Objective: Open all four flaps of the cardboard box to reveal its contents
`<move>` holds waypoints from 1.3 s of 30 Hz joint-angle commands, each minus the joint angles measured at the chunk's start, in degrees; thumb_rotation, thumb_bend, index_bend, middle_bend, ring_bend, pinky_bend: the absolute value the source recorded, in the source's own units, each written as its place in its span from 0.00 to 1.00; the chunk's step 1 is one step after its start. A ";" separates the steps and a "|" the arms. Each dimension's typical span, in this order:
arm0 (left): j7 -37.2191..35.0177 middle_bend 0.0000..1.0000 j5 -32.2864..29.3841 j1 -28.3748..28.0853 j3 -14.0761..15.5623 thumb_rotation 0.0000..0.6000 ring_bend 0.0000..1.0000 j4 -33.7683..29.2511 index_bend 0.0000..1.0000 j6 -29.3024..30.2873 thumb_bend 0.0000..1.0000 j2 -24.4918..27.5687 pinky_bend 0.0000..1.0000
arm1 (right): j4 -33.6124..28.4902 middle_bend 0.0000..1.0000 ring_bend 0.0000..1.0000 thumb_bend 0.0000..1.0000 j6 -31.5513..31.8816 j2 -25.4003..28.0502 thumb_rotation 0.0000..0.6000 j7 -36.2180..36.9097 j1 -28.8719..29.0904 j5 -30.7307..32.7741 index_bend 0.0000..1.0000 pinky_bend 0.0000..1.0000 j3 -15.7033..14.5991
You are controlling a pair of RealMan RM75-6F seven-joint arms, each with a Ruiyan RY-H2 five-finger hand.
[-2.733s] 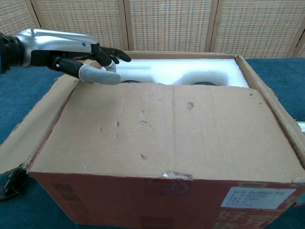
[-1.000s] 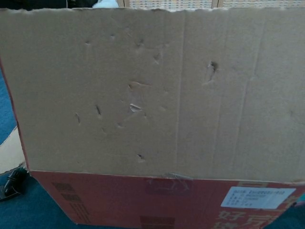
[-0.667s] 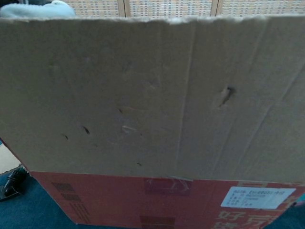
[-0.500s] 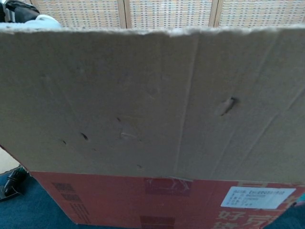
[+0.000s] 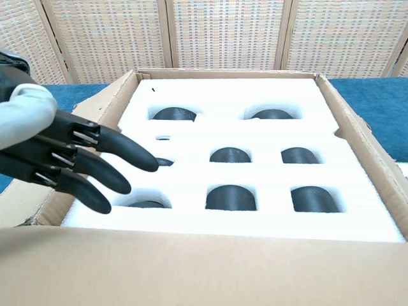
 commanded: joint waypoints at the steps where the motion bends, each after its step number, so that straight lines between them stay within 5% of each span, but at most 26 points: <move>1: 0.73 0.00 -0.19 -0.86 1.06 0.23 0.00 -0.26 0.47 0.39 0.10 -0.03 0.00 | -0.02 0.05 0.00 0.88 0.14 0.03 1.00 0.11 -0.10 -0.01 0.07 0.00 -0.01; 9: 5.54 0.00 -4.27 -1.50 3.00 0.23 0.00 -1.70 0.47 0.76 0.10 0.79 0.00 | -0.16 0.05 0.00 0.88 0.48 0.35 1.00 0.38 -0.38 -0.26 0.07 0.00 -0.10; 15: 18.07 0.00 -11.73 0.79 1.71 0.21 0.00 -4.31 0.47 -3.32 0.11 3.55 0.00 | -0.09 0.05 0.00 0.88 0.19 0.40 1.00 0.46 -0.35 -0.25 0.07 0.00 -0.22; 26: 54.99 0.00 -32.69 10.03 -3.90 0.25 0.00 -10.43 0.44 -14.81 0.19 7.46 0.00 | 0.76 0.05 0.00 0.88 -0.52 0.15 1.00 0.11 -0.08 0.43 0.07 0.00 -0.21; 39: 97.78 0.00 -56.08 24.73 -11.33 0.44 0.00 -12.28 0.39 -10.04 0.21 3.63 0.00 | 2.45 0.05 0.00 0.88 -1.83 -0.88 1.00 -0.11 0.57 0.89 0.07 0.00 -0.44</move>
